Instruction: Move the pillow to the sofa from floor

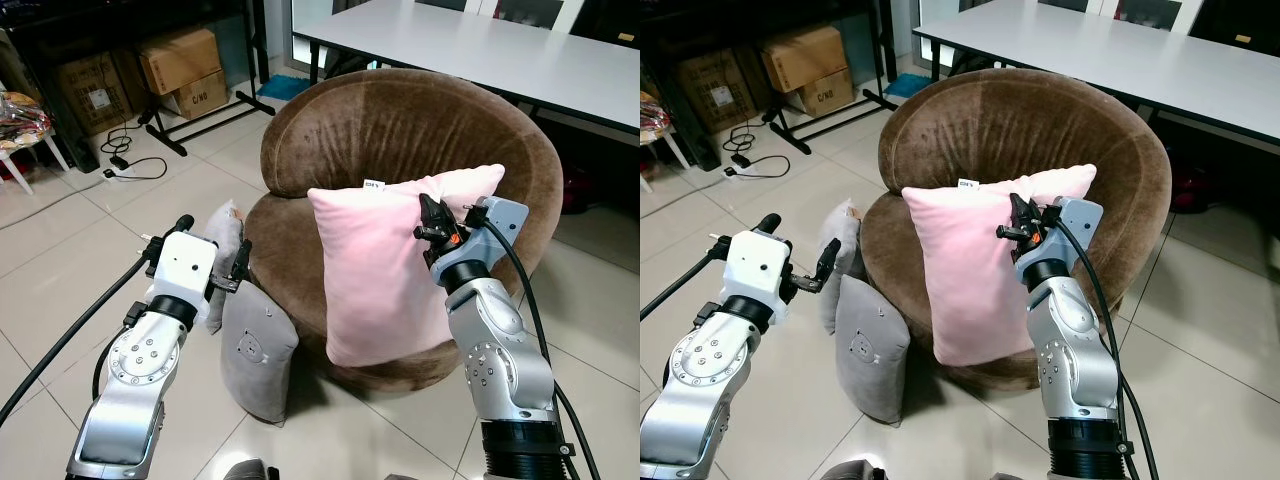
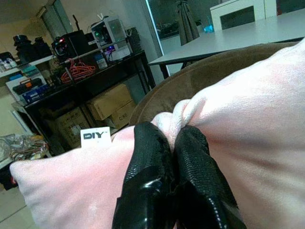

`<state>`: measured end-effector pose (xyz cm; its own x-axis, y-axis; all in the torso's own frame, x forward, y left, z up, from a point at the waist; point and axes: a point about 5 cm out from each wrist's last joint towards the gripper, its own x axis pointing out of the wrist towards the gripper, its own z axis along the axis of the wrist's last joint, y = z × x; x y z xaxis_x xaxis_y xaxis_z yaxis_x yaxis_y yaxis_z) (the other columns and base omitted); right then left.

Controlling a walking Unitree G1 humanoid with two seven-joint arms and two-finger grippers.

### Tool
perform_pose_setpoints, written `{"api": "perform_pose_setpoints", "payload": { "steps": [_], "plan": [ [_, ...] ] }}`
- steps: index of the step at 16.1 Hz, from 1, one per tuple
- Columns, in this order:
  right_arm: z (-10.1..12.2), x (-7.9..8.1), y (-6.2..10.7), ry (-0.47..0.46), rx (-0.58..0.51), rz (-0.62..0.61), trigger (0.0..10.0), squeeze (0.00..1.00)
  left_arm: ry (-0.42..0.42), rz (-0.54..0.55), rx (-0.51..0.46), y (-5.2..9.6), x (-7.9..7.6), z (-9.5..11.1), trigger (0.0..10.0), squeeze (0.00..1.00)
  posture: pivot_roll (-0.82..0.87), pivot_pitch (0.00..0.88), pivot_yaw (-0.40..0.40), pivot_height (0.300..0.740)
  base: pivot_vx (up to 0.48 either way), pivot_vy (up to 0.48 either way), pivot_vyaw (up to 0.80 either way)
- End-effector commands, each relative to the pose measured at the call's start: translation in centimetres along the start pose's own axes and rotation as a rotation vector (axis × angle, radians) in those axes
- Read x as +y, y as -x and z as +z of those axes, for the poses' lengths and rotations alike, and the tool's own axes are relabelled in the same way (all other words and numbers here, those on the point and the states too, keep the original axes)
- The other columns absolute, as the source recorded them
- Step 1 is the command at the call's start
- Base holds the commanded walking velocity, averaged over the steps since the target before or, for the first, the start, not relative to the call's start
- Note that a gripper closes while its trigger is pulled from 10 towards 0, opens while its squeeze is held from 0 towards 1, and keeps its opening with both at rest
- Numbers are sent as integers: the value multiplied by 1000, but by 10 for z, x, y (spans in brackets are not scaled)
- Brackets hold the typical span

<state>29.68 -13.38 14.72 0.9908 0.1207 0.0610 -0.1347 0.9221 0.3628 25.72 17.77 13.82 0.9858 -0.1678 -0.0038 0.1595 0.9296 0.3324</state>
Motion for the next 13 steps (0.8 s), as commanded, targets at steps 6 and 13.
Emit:
{"api": "perform_pose_setpoints", "payload": {
  "steps": [6,13],
  "plan": [
    [9,4,-5,2,-41,11,10000,0,-14,15,-15,-2,2,2,10000,0,-27,0,3,740,0,-211,0],
    [8,5,-6,4,-38,14,10000,0,16,34,-16,-3,3,1,10000,0,-27,0,-1,740,0,-313,0]
  ]
}}
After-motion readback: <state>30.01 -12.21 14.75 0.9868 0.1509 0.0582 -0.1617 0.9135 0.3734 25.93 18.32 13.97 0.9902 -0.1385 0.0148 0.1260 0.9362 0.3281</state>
